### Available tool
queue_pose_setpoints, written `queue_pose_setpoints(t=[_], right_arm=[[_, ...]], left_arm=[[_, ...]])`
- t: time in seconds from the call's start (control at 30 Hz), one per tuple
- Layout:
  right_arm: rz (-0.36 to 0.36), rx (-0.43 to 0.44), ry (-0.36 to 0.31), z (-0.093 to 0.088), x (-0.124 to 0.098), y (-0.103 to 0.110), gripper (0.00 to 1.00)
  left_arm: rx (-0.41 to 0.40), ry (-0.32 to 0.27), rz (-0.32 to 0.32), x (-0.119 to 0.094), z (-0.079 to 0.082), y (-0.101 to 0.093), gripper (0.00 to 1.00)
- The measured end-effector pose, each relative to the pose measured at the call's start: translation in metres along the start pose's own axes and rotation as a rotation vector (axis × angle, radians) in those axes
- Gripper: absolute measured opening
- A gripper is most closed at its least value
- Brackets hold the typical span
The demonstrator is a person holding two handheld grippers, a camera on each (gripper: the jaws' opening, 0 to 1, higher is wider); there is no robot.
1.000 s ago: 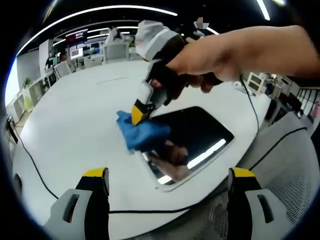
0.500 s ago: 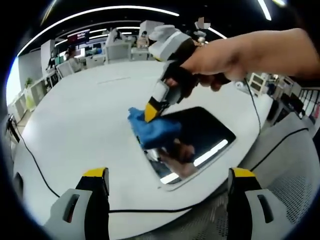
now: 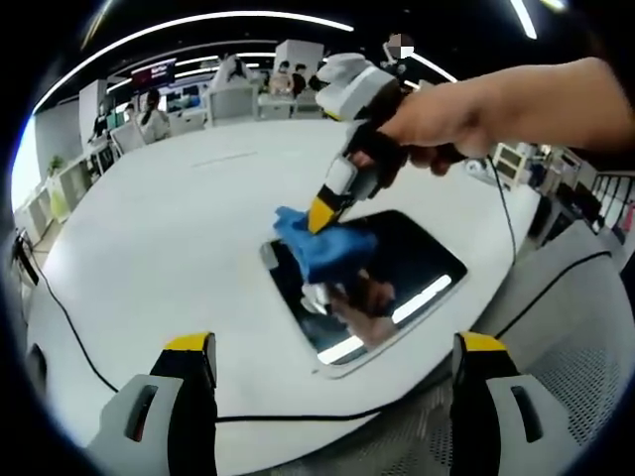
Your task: Wipe the mirror surface with the cleaning cloth until all visible marks leave the cleaned area.
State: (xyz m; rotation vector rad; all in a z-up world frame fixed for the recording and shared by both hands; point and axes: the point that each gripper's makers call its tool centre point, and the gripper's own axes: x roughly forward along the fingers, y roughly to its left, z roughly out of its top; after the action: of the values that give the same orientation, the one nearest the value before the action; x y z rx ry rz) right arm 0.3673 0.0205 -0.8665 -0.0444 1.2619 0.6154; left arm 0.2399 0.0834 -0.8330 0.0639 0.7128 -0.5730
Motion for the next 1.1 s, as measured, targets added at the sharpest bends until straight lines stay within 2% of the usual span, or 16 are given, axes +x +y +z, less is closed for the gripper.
queue_pose_setpoints(t=[0.2,0.3,0.5,0.53,0.57,0.6,0.73,0.8,0.93,1.0,1.07,1.1], right_arm=[[-0.053,-0.010,-0.024,0.001,0.002,0.000,0.00],[-0.092,-0.023,-0.060,0.000,0.004,0.001,0.00],[-0.066,-0.050,-0.086,-0.030,0.003,0.023,0.00],[-0.058,-0.053,-0.086,-0.034,0.003,0.026,0.00],[-0.052,-0.054,-0.087,-0.039,0.001,0.029,0.00],[-0.044,-0.057,-0.089,-0.046,0.000,0.032,0.00],[-0.021,-0.068,-0.083,-0.067,-0.004,0.043,0.00],[-0.022,-0.119,-0.073,-0.077,-0.006,0.049,0.00],[-0.016,-0.120,-0.057,-0.088,-0.009,0.055,0.00],[-0.010,-0.116,-0.052,-0.092,-0.009,0.056,0.00],[0.008,-0.077,-0.041,-0.097,-0.010,0.058,0.00],[0.025,-0.011,-0.028,-0.101,-0.012,0.062,0.00]], left_arm=[[0.013,0.000,-0.002,0.001,0.000,-0.001,0.99],[0.005,-0.005,0.000,0.001,0.001,0.000,0.99],[-0.002,-0.013,0.002,-0.001,0.002,-0.001,0.99],[0.006,-0.001,-0.002,0.001,-0.001,-0.002,0.99],[0.017,0.036,-0.007,0.001,-0.007,-0.002,0.99],[0.011,0.039,-0.010,0.002,-0.008,-0.003,0.99],[0.014,0.029,-0.021,0.001,-0.006,-0.005,0.99],[0.009,0.026,-0.020,0.001,-0.005,-0.004,0.99],[0.013,0.021,-0.019,0.001,-0.004,-0.004,0.99],[0.013,0.016,-0.018,0.001,-0.004,-0.004,0.99],[0.009,0.013,-0.016,0.001,-0.003,-0.003,0.99],[-0.002,0.003,-0.018,0.000,-0.001,-0.003,0.99]])
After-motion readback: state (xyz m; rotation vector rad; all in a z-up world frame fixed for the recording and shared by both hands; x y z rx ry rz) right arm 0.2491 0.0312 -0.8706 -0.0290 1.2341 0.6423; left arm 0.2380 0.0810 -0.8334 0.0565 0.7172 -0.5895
